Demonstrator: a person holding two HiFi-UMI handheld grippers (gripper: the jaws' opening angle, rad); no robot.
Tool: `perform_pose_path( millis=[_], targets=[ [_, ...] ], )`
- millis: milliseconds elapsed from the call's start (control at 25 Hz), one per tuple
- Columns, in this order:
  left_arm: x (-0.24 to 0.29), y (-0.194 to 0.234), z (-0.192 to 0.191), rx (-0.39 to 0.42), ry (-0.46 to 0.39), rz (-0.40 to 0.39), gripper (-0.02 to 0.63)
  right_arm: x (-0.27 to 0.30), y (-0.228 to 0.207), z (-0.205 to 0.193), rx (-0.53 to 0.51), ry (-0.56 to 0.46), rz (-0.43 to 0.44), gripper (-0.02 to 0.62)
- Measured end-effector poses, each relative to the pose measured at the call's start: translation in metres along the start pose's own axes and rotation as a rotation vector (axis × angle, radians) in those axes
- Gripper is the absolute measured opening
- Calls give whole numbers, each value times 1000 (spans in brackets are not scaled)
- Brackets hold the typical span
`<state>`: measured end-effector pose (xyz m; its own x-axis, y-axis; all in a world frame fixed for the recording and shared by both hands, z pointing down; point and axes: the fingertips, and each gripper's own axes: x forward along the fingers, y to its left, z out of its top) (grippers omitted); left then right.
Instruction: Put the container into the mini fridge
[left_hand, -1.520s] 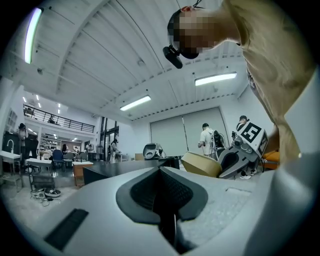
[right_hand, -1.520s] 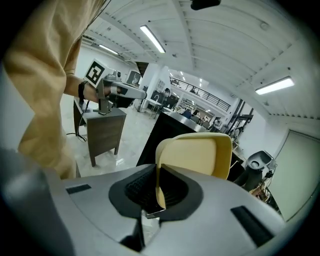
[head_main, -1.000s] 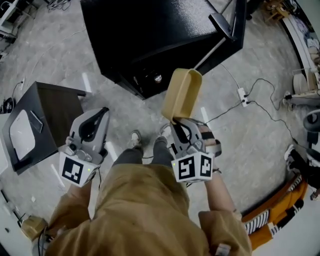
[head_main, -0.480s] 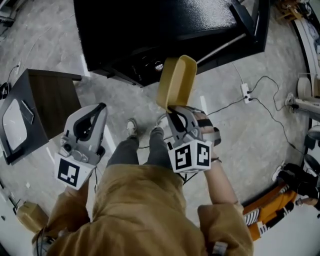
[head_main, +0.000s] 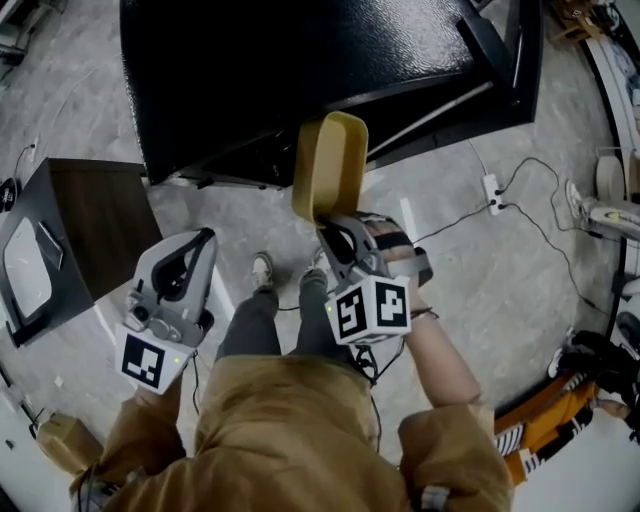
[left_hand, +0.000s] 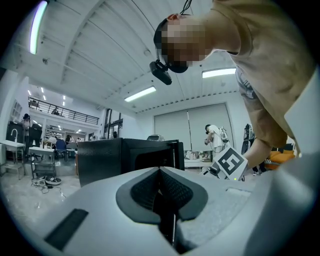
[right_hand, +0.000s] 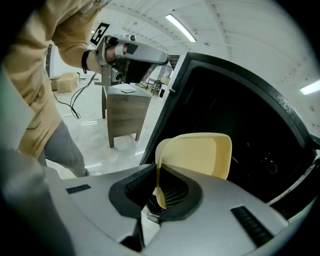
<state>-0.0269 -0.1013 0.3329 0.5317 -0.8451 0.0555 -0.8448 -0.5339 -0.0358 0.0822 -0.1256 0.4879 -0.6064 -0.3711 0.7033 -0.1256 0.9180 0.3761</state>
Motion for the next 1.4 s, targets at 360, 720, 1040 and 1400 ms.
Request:
perform_pose_path(
  millis=[360,720,1040,1400],
  targets=[
    [6,17,-22,-18,16,64,2,28,-12,-21,-37,8,30,12],
    [16,14,-34,-18,4,87,2,54,-21,-39,-82,31,56,12],
    [23,3,-43,-33,15,95,2,73,-37,-49,-123,33,59,12],
    [29,0,-49,-48,0,124,2,95,-46,-45,-160,25,58,12]
  ],
)
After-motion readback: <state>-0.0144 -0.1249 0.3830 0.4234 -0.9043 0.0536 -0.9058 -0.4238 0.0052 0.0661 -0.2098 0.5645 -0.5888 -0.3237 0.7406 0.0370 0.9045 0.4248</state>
